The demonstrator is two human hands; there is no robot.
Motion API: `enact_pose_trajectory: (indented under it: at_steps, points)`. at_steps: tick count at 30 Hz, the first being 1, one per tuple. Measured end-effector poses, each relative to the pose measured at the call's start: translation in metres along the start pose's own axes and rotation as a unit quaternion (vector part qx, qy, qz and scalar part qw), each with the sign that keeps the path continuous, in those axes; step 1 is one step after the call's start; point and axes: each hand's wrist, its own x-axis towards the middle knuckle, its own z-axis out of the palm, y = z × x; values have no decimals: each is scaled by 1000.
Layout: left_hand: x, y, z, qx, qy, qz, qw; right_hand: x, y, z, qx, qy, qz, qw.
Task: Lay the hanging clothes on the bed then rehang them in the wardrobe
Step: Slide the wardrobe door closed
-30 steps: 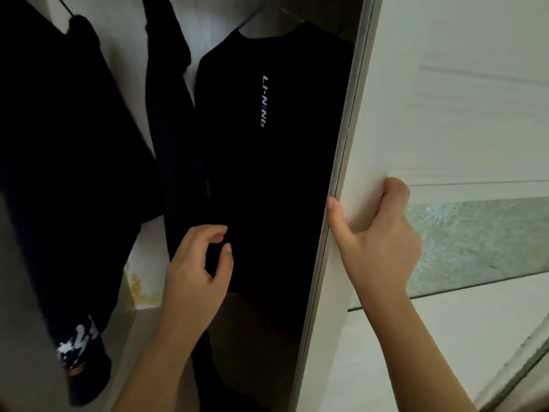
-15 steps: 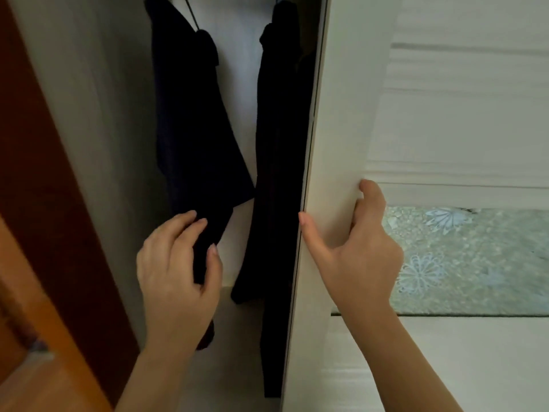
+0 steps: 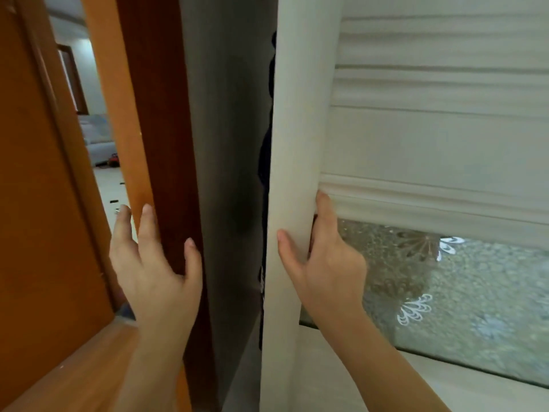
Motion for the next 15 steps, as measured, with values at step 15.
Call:
enact_pose_trajectory:
  at_steps: [15]
  points:
    - [25, -33, -4, -186, -125, -197, 954, 12, -77, 61, 57, -33, -62, 996]
